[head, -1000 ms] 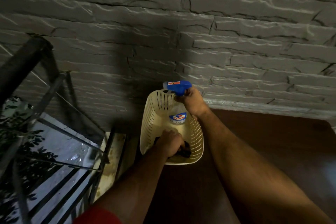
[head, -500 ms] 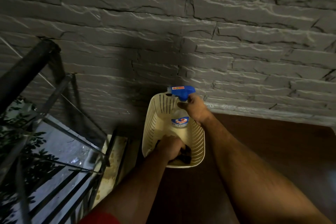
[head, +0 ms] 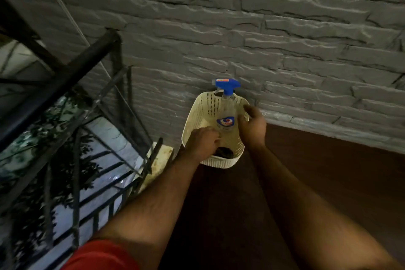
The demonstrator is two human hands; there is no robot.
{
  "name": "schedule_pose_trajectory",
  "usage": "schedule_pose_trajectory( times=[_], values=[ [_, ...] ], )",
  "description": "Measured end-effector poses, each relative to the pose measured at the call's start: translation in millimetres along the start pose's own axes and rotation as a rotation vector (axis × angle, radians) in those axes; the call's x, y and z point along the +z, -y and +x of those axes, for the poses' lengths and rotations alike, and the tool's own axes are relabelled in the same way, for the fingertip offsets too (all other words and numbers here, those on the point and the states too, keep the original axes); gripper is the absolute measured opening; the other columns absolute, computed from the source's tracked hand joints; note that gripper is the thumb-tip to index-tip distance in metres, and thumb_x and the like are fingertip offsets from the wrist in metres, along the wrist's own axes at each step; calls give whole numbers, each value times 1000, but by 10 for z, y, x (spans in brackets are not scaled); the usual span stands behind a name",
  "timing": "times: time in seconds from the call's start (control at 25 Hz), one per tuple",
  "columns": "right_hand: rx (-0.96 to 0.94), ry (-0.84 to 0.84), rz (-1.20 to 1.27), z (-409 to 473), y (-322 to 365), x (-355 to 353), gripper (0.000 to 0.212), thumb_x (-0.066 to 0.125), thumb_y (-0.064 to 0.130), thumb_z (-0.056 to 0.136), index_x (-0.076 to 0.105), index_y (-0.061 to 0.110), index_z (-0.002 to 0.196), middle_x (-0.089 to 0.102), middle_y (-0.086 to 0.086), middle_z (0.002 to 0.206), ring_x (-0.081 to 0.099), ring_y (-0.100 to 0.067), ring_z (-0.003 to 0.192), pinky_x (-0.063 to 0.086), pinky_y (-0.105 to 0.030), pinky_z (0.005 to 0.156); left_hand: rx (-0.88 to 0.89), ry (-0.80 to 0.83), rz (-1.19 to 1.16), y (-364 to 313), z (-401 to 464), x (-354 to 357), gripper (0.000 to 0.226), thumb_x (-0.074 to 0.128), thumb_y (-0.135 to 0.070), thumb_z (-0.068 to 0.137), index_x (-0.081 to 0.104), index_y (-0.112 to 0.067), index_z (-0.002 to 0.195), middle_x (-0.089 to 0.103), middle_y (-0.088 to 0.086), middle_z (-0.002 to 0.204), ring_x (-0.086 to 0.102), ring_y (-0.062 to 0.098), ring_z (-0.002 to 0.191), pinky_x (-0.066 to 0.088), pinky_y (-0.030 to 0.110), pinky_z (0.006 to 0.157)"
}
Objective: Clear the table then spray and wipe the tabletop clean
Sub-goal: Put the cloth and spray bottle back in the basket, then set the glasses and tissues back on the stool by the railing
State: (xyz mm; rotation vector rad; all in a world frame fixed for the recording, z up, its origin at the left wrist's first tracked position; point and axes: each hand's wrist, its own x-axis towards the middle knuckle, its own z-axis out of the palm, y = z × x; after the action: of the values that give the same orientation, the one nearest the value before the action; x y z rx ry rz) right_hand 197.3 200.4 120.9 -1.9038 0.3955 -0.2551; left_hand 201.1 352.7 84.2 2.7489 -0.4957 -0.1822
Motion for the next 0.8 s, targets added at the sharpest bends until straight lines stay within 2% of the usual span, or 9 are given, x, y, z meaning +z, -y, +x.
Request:
schedule_pose_trajectory(
  times=[0.16, 0.24, 0.4, 0.68, 0.8],
  values=[
    [-68, 151, -20, -761, -33, -328, 27, 62, 15, 87, 66, 12, 114, 68, -5, 118, 61, -17, 110, 48, -33, 95, -127, -212, -53, -328, -884, -118, 27, 58, -35, 89, 69, -26, 112, 67, 0, 114, 61, 20, 105, 46, 35, 91],
    [-112, 242, -39, -1148, -35, -476, 24, 64, 13, 86, 67, 11, 109, 69, -5, 114, 62, -19, 108, 48, -35, 97, -192, -256, -68, -497, -1386, -79, 29, 57, -36, 90, 67, -27, 115, 66, -1, 118, 58, 19, 110, 45, 36, 94],
    [-249, 405, -83, -1811, -32, -617, 20, 65, 12, 85, 68, 9, 105, 71, -5, 104, 63, -16, 97, 50, -36, 93, -333, -313, -97, -738, -2274, 28, 33, 58, -36, 91, 63, -23, 121, 63, -2, 123, 56, 16, 115, 42, 35, 101],
    [-288, 676, -80, -2885, -182, -505, 18, 68, 11, 83, 69, 16, 101, 71, 0, 95, 66, -12, 90, 54, -37, 90, -568, -426, -141, -831, -3775, 218, 39, 57, -38, 92, 60, -20, 126, 60, -1, 128, 53, 16, 119, 39, 30, 103],
    [-305, 743, -90, -3315, -249, -450, 17, 69, 12, 83, 70, 18, 99, 72, 2, 93, 67, -9, 87, 54, -31, 86, -641, -465, -155, -838, -4291, 276, 41, 59, -37, 90, 60, -18, 127, 59, -1, 129, 53, 16, 119, 39, 31, 103]
  ],
)
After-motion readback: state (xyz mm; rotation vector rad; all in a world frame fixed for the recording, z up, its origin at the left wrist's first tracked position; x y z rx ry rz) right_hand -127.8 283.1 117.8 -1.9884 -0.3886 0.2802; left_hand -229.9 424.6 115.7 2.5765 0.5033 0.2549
